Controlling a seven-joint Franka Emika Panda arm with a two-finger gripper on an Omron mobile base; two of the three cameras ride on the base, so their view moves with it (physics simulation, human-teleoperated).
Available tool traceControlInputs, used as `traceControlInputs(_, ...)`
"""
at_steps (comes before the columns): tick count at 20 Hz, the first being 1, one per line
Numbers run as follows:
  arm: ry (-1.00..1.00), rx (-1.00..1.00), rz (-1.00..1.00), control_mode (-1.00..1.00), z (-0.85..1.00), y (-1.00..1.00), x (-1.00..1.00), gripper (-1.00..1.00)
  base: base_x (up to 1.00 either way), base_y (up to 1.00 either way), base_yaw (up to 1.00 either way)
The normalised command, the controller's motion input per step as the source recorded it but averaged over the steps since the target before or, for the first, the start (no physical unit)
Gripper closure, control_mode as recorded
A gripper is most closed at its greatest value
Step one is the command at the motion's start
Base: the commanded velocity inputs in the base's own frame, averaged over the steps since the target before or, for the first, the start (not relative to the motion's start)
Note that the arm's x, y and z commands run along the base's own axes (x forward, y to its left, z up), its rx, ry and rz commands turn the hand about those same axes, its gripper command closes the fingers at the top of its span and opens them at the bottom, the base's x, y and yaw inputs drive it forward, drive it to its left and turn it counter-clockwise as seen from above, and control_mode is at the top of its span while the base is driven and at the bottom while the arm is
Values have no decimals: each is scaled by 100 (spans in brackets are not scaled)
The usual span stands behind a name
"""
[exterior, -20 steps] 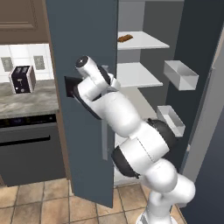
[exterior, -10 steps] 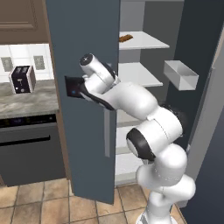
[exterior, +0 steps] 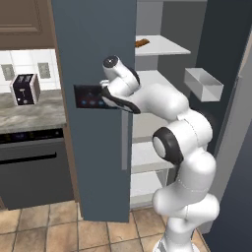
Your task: There's a chicken drumstick in the fridge that needs to be moved to the freezer for freezing. Pick up the chicken drumstick from the fridge, place it on any shelf in the freezer, and close the fridge and freezer doors when done.
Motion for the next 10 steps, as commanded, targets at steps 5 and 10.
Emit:
traceControlInputs(5, 0, 0, 8, -100, 0, -31, 23, -100, 0, 0, 0)
traceControlInputs(10, -1, 0, 5, -100, 0, -38, 23, -100, 0, 0, 0)
